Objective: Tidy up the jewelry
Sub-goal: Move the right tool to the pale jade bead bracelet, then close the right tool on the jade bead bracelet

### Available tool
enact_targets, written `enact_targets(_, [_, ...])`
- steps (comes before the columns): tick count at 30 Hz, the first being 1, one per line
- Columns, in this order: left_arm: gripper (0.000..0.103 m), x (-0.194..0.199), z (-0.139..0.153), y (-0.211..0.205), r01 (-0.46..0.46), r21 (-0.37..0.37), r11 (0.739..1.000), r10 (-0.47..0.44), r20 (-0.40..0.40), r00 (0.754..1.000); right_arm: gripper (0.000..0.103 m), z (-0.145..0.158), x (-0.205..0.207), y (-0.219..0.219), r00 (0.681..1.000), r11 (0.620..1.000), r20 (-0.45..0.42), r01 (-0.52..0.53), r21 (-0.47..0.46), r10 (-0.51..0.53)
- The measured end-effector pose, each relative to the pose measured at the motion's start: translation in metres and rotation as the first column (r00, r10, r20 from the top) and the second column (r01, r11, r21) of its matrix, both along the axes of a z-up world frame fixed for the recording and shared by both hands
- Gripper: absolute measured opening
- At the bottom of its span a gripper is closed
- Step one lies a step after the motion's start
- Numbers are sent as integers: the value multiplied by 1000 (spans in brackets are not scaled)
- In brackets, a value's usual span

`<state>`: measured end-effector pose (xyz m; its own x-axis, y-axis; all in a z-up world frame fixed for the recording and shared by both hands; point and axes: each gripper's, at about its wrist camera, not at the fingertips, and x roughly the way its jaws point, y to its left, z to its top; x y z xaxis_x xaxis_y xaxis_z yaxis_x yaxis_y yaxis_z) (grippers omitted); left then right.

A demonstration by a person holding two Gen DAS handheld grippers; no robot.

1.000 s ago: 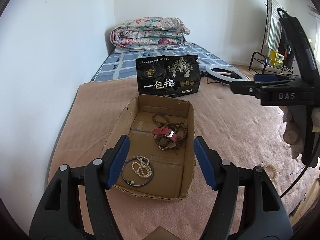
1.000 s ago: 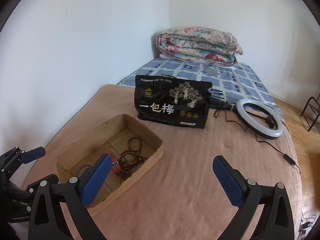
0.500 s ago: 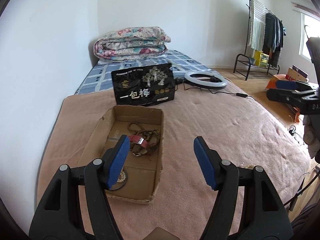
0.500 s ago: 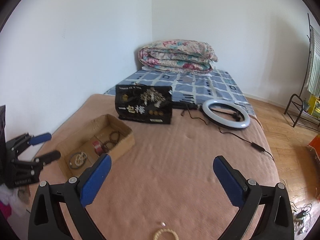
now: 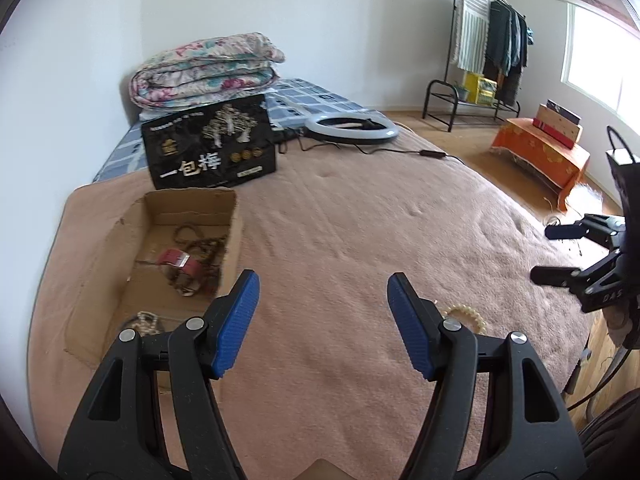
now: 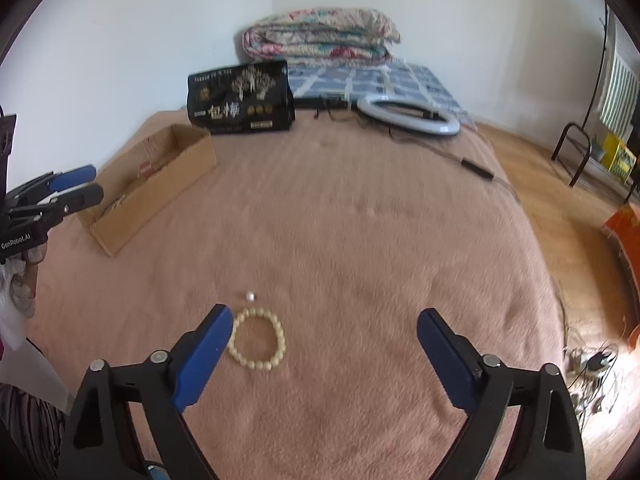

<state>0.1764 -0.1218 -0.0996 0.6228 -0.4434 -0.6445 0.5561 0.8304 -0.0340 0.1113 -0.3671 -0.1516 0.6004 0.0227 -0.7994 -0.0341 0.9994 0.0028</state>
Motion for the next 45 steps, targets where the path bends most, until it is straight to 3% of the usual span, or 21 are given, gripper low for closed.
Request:
enact_targets(3, [68,-3,-8,-14,35,1,999,-35,-14,999,76,-22,0,3,999,1000,-45,-23,17,24])
enact_targets(9, [68,-4,-29,-40,109,3,994,-109,-66,992,65,-52,8,13,994,998,-93,-62,22,63])
enact_targets(12, [56,-1,-39,-51,128,5,992,-127,-98,987,62,-64,15,16,991,998,-113,-68,13,69])
enact_targets(16, [52,1,-55,-67,163,6,987,-161,-135,978,54,-76,24,15,989,998,-129,-63,26,65])
enact_targets(18, [44,0,-61,-75,187,9,982,-184,-147,972,53,-79,27,17,989,998,-132,-65,21,68])
enact_targets(28, [26,0,-87,-103,270,21,963,-260,-206,943,39,-87,32,17,989,994,-136,-71,-80,60])
enact_targets(45, [18,11,-118,-129,297,70,952,-272,-244,931,35,-87,31,0,990,995,-140,-42,-95,28])
